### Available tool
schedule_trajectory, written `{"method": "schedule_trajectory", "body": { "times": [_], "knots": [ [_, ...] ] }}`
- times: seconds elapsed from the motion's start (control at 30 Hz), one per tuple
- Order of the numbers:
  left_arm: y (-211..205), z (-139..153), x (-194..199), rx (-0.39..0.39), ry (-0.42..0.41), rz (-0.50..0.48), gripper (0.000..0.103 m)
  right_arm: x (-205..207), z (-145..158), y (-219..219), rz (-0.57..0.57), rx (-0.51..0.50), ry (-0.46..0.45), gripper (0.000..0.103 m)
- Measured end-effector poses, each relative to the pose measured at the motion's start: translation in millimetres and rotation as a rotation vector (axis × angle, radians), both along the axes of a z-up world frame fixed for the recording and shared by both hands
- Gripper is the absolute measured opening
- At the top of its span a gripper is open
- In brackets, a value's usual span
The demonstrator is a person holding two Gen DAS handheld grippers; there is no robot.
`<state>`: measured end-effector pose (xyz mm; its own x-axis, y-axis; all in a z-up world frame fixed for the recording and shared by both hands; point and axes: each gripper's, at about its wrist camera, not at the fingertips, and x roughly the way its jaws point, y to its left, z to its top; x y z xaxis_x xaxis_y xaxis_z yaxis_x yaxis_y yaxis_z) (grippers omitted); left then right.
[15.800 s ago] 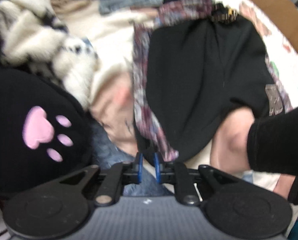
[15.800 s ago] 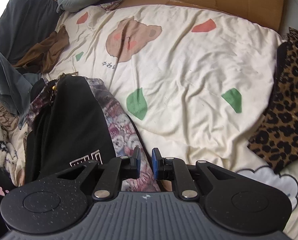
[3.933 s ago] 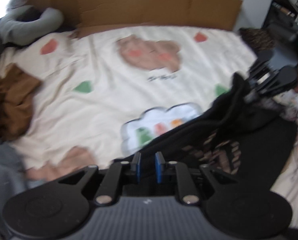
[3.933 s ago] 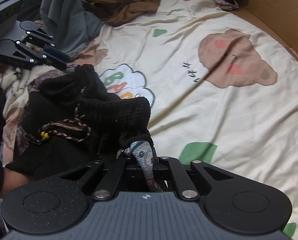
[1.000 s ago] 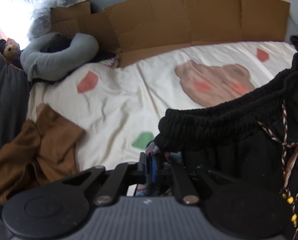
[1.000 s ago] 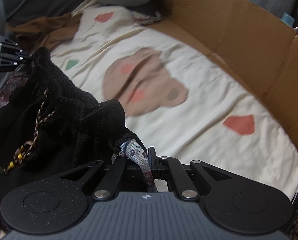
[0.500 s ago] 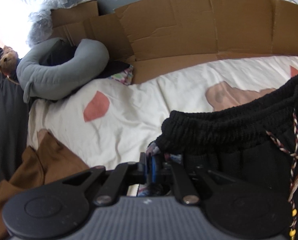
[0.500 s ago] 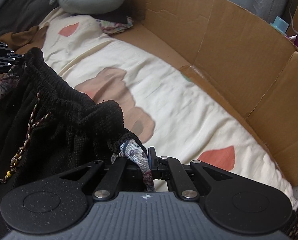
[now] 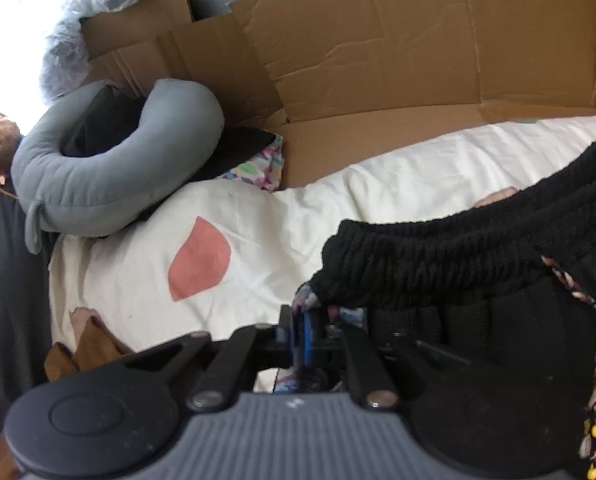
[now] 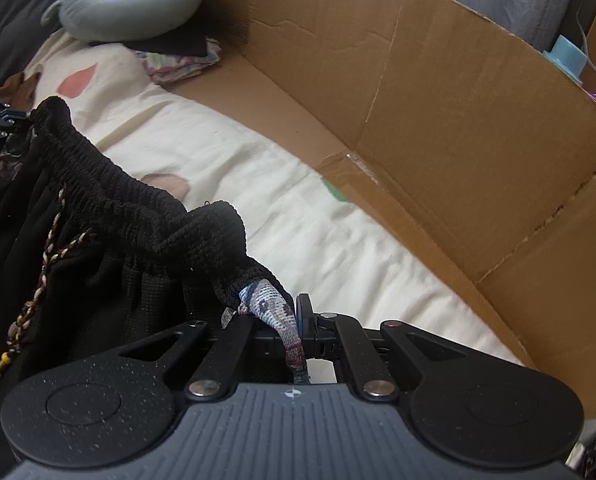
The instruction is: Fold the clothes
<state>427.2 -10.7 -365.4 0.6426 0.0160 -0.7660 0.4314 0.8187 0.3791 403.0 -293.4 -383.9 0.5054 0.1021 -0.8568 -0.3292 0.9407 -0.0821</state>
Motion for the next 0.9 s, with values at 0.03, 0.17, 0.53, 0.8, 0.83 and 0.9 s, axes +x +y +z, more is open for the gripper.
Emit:
{"method": "schedule_trajectory", "body": {
  "times": [0.03, 0.17, 0.53, 0.8, 0.83, 0.9],
  "knots": [
    [-2.4, -2.6, 3.2, 0.004, 0.0, 0.0, 0.005, 5.8, -2.9, -0.8, -0.005, -0.004, 0.002, 0.0],
    [-7.3, -8.1, 14.0, 0.017, -0.001, -0.002, 0.005, 28.2, -9.6, -1.6, -0.015, -0.033, 0.0, 0.0],
    [-14.5, -15.5, 50.2, 0.007, -0.009, 0.047, 0.005, 74.4, -23.6, -2.6, -0.031, -0.068, -0.022, 0.0],
    [-21.6, -51.1, 76.6, -0.011, 0.062, 0.104, 0.011, 92.1, -60.6, -10.3, -0.083, -0.05, 0.018, 0.008],
    [-21.0, -55.1, 77.3, -0.005, 0.067, 0.102, 0.013, 93.7, -65.0, -15.0, -0.098, -0.036, 0.03, 0.022],
    [-15.3, -53.8, 75.1, -0.003, 0.057, 0.079, 0.02, 93.5, -64.5, -27.8, -0.115, 0.016, 0.024, 0.03]
  ]
}}
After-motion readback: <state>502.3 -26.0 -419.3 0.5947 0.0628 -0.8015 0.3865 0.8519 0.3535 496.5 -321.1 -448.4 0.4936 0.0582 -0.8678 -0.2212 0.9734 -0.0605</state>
